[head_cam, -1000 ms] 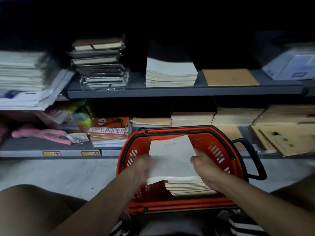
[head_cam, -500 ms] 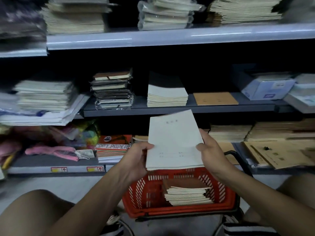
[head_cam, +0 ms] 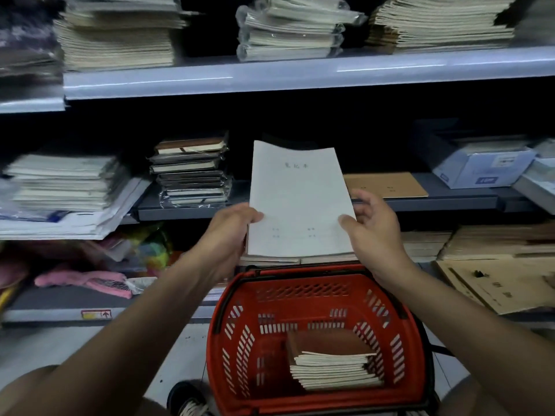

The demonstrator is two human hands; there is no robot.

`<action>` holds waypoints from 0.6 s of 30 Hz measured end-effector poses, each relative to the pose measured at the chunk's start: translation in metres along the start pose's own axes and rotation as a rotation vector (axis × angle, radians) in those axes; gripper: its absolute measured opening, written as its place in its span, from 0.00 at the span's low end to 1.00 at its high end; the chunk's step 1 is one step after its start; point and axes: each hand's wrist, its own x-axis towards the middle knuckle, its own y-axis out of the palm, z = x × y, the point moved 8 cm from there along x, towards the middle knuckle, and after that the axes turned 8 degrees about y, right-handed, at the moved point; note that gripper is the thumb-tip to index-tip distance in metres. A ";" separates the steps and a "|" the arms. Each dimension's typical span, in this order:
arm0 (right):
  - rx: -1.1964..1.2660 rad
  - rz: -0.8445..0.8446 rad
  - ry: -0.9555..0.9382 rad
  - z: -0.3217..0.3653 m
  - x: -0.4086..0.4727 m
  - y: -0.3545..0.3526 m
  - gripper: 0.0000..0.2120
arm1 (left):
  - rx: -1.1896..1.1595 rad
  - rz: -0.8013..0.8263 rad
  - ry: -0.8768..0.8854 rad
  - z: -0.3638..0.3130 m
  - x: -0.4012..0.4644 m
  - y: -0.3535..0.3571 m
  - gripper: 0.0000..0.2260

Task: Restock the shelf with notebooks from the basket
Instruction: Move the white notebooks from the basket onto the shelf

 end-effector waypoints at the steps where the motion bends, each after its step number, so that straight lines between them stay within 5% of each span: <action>1: -0.026 -0.010 -0.017 0.005 0.011 0.004 0.23 | 0.026 -0.015 0.021 -0.008 0.014 -0.002 0.07; 13: -0.313 -0.064 -0.060 0.049 0.154 0.052 0.27 | 0.259 -0.177 0.223 -0.065 0.162 -0.004 0.09; 18: -0.493 -0.115 -0.047 0.047 0.186 0.064 0.16 | 0.373 -0.263 0.246 -0.066 0.197 0.000 0.08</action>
